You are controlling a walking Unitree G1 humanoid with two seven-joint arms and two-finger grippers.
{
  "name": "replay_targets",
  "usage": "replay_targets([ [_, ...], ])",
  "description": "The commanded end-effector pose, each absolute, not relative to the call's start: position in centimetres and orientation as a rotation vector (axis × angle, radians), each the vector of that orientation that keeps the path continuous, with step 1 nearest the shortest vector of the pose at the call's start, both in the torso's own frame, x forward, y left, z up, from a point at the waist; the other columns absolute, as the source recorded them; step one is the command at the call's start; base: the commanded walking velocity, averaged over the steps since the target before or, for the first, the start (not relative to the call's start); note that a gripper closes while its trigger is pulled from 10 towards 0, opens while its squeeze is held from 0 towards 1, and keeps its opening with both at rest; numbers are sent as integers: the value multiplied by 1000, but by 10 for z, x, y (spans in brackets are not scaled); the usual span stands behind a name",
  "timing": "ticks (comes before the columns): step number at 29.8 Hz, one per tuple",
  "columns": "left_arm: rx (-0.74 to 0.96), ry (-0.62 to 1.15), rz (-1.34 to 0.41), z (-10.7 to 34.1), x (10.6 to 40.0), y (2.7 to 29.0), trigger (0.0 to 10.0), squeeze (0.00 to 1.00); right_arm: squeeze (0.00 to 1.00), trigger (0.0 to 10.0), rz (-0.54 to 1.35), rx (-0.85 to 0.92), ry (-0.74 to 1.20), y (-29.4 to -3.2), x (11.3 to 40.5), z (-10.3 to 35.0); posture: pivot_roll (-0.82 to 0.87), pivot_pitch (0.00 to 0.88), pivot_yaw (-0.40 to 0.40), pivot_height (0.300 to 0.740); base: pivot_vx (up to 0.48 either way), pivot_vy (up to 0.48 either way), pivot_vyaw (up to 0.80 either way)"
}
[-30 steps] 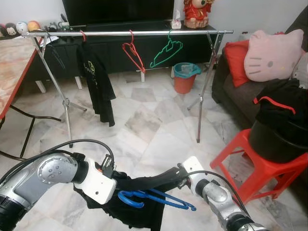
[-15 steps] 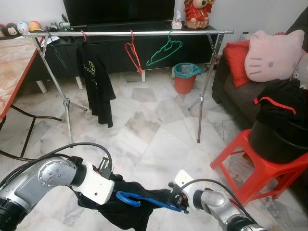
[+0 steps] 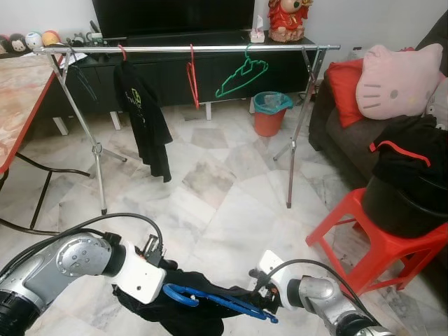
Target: Hang hanger
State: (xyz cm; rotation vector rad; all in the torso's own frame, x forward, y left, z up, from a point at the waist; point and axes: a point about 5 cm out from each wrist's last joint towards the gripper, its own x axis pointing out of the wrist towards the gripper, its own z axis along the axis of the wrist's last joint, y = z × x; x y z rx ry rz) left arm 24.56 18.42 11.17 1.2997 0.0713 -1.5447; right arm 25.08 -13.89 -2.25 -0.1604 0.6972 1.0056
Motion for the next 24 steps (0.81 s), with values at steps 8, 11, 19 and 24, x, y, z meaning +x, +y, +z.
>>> replay_targets([
  [8, 1341, 142, -1592, 97, 240, 190, 10000, 0, 0, 10000, 1069, -91, 664, -147, 258, -9, 43, 0, -37, 740, 0, 0, 0],
  [11, 1337, 188, -1562, 92, 243, 194, 10000, 0, 0, 10000, 1091, -175, 664, -152, 260, -7, 43, 0, -38, 740, 0, 0, 0],
  [19, 1209, 301, -1466, 85, 251, 196, 10000, 0, 0, 10000, 1113, -302, 557, -155, 278, 14, 42, 0, -35, 740, 0, 0, 0],
  [24, 1043, 430, -1446, 80, 250, 196, 10000, 0, 0, 10000, 1261, -286, 524, -150, 277, 26, 34, 0, -34, 740, 0, 0, 0],
])
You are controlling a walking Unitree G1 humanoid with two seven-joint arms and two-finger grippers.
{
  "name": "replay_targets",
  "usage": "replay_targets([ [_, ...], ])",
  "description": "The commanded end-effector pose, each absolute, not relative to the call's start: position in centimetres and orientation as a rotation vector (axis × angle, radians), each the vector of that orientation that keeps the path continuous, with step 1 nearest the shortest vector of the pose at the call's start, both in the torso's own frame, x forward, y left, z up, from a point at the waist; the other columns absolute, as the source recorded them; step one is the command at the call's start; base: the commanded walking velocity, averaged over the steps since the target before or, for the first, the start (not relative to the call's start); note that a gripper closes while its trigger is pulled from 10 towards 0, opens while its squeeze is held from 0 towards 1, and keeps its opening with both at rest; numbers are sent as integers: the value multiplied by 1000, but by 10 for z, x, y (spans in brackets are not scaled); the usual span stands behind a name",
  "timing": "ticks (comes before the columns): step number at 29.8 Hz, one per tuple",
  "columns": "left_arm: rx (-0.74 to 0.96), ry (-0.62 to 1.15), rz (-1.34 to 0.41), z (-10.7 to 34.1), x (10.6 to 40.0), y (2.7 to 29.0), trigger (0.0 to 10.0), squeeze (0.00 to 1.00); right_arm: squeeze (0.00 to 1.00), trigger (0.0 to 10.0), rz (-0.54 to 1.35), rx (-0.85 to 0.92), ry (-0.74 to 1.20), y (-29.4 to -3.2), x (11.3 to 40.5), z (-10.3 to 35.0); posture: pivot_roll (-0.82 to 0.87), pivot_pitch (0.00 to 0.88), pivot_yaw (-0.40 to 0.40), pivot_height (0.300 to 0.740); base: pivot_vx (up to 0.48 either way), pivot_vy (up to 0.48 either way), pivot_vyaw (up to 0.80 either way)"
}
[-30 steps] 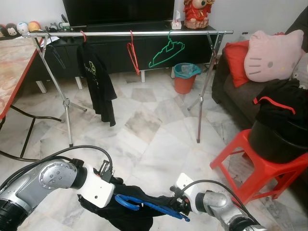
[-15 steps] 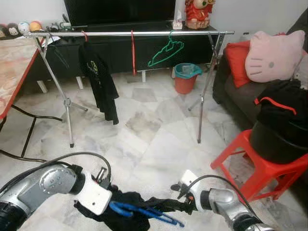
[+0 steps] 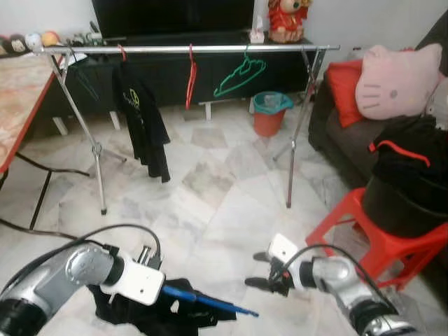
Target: Hang hanger
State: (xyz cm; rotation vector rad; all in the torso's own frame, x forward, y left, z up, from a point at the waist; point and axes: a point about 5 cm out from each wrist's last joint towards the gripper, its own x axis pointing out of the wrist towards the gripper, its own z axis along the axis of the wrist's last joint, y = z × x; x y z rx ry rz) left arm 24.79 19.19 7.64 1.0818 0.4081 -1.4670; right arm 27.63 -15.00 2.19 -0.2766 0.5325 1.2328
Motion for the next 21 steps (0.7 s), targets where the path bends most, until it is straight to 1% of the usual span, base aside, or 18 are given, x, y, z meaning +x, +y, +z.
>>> replay_targets([
  [1, 1001, 463, -1447, 79, 249, 196, 10000, 0, 0, 10000, 1284, -286, 520, -150, 277, 27, 34, 0, -34, 740, 0, 0, 0],
  [3, 922, 532, -1445, 79, 251, 195, 10000, 0, 0, 10000, 1325, -288, 524, -150, 276, 29, 30, 0, -36, 740, 0, 0, 0],
  [8, 825, 522, -1367, 79, 263, 186, 10000, 0, 0, 10000, 1359, -289, 524, -149, 275, 32, 32, 0, -39, 740, 0, 0, 0],
  [11, 792, 541, -1337, 78, 266, 181, 10000, 0, 0, 10000, 1375, -284, 520, -149, 274, 34, 29, 0, -41, 740, 0, 0, 0],
  [13, 788, 547, -1312, 79, 269, 181, 10000, 0, 0, 10000, 1376, -282, 516, -148, 275, 35, 27, 0, -40, 740, 0, 0, 0],
  [21, 815, 569, -1387, 92, 270, 173, 10000, 0, 0, 10000, 1444, -266, 513, -142, 271, 36, 29, 0, -42, 740, 0, 0, 0],
])
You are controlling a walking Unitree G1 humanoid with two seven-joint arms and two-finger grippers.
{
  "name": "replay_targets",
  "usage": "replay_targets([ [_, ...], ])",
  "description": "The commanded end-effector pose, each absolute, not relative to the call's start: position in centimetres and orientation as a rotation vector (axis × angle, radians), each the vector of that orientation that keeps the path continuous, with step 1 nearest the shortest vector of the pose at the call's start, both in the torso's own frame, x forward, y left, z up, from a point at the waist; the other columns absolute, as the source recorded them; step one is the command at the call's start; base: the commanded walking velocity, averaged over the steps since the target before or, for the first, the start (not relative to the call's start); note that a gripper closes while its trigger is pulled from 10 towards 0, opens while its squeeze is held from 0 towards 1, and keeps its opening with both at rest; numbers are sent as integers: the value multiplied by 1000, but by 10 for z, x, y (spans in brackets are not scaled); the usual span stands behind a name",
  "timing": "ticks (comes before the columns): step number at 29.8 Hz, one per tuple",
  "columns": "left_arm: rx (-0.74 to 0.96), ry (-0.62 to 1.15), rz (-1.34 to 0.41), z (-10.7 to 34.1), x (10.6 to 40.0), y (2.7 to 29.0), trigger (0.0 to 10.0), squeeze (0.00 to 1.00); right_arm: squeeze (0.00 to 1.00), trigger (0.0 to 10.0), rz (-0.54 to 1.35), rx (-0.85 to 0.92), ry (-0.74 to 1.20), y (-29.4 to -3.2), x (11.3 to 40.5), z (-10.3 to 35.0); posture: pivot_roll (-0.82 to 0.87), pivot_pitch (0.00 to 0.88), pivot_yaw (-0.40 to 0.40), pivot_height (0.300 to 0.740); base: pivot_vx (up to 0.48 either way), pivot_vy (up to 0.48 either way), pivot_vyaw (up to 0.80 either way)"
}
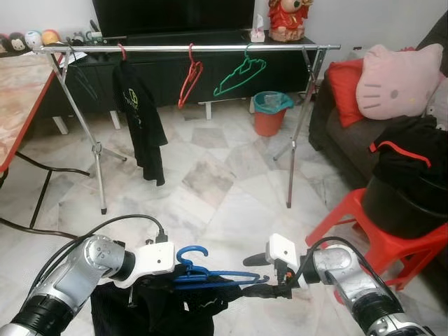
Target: Hang hanger
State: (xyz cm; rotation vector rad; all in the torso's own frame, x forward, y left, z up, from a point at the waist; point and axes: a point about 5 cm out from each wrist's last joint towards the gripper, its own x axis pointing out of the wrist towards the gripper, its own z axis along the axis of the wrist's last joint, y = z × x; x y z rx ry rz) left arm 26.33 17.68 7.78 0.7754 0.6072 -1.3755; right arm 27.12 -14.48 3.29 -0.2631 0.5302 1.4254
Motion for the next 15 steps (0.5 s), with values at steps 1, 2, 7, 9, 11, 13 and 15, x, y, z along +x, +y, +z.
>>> replay_targets([
  [1, 824, 570, -1395, 93, 270, 173, 10000, 0, 0, 10000, 1447, -271, 509, -141, 272, 36, 40, 0, -51, 740, 0, 0, 0],
  [2, 834, 570, -1403, 93, 270, 172, 10000, 0, 0, 10000, 1448, -279, 503, -140, 272, 37, 40, 0, -51, 740, 0, 0, 0],
  [7, 850, 565, -1435, 100, 272, 164, 10000, 0, 0, 10000, 1429, -271, 469, -137, 279, 42, 41, 0, -52, 740, 0, 0, 0],
  [9, 832, 588, -1441, 97, 271, 162, 10000, 0, 0, 10000, 1453, -152, 395, -133, 282, 55, 39, 0, -51, 740, 0, 0, 0],
  [11, 828, 601, -1445, 94, 270, 163, 10000, 0, 0, 10000, 1476, -99, 364, -130, 283, 61, 34, 0, -50, 740, 0, 0, 0],
  [13, 823, 610, -1442, 90, 269, 162, 10000, 0, 0, 10000, 1530, -28, 329, -125, 281, 68, 30, 0, -52, 740, 0, 0, 0],
  [15, 818, 606, -1446, 90, 268, 159, 10000, 0, 0, 10000, 1561, 18, 329, -124, 278, 69, 34, 0, -56, 740, 0, 0, 0],
])
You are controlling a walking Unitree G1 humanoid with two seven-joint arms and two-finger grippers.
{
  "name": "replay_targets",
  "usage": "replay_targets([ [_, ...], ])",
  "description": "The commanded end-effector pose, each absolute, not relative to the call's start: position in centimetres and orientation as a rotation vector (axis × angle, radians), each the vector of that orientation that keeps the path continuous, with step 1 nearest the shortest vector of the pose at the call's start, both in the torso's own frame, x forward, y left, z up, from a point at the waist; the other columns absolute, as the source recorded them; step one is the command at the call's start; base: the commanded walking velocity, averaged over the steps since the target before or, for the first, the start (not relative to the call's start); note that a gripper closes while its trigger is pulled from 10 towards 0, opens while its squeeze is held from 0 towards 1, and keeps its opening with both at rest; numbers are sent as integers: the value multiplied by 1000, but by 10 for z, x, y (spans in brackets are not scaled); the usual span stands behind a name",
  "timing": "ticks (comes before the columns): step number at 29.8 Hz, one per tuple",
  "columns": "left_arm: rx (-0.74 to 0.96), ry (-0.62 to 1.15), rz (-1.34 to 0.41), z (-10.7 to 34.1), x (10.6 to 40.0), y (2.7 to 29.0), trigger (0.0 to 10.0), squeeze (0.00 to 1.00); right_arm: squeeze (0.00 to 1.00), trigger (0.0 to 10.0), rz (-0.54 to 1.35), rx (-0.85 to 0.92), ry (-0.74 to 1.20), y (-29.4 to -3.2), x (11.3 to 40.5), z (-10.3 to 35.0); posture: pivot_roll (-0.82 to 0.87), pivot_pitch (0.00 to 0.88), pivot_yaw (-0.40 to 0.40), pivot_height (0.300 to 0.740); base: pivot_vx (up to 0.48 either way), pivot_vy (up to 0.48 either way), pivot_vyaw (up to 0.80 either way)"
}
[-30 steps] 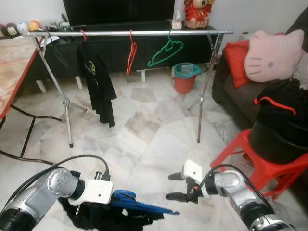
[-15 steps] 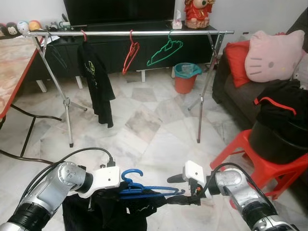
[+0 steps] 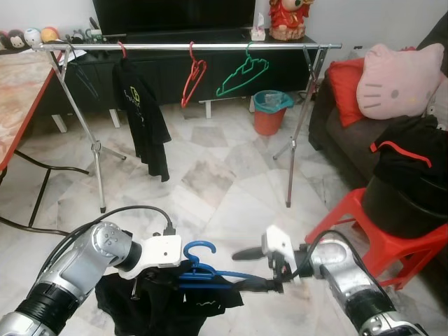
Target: Hang hanger
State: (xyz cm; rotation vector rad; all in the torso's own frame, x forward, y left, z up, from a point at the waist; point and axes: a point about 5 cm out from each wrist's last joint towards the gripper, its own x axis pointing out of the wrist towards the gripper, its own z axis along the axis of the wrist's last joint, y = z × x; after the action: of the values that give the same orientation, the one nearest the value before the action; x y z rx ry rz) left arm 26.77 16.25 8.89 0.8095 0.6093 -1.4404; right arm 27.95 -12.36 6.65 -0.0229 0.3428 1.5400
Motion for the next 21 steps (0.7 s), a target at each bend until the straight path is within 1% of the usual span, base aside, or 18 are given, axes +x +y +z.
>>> replay_targets([
  [1, 814, 603, -1448, 90, 267, 158, 10000, 0, 0, 10000, 1574, 31, 329, -123, 276, 70, 34, 0, -56, 740, 0, 0, 0],
  [4, 810, 597, -1451, 93, 268, 156, 10000, 0, 0, 10000, 1611, 50, 346, -122, 272, 68, 36, 0, -58, 740, 0, 0, 0],
  [6, 828, 571, -1423, 98, 276, 151, 10000, 0, 0, 10000, 1614, 67, 415, -127, 269, 61, 42, 0, -66, 740, 0, 0, 0],
  [9, 841, 559, -1394, 99, 281, 150, 10000, 0, 0, 10000, 1603, 37, 455, -132, 267, 58, 42, 0, -66, 740, 0, 0, 0],
  [10, 839, 534, -1369, 101, 285, 148, 10000, 0, 0, 10000, 1573, -94, 511, -139, 266, 49, 36, 0, -69, 740, 0, 0, 0],
  [11, 837, 527, -1359, 101, 287, 147, 10000, 0, 0, 10000, 1562, -146, 527, -141, 265, 45, 35, 0, -68, 740, 0, 0, 0],
  [12, 837, 527, -1359, 101, 287, 147, 10000, 0, 0, 10000, 1562, -146, 527, -141, 265, 45, 35, 0, -68, 740, 0, 0, 0],
  [13, 821, 526, -1348, 102, 288, 146, 10000, 0, 0, 10000, 1523, -213, 542, -145, 266, 41, 35, 0, -68, 740, 0, 0, 0],
  [18, 810, 535, -1362, 102, 286, 145, 10000, 0, 0, 10000, 1516, -223, 557, -148, 264, 38, 35, 0, -70, 740, 0, 0, 0],
  [21, 810, 533, -1377, 104, 286, 144, 10000, 0, 0, 10000, 1500, -259, 557, -149, 265, 37, 35, 0, -71, 740, 0, 0, 0],
])
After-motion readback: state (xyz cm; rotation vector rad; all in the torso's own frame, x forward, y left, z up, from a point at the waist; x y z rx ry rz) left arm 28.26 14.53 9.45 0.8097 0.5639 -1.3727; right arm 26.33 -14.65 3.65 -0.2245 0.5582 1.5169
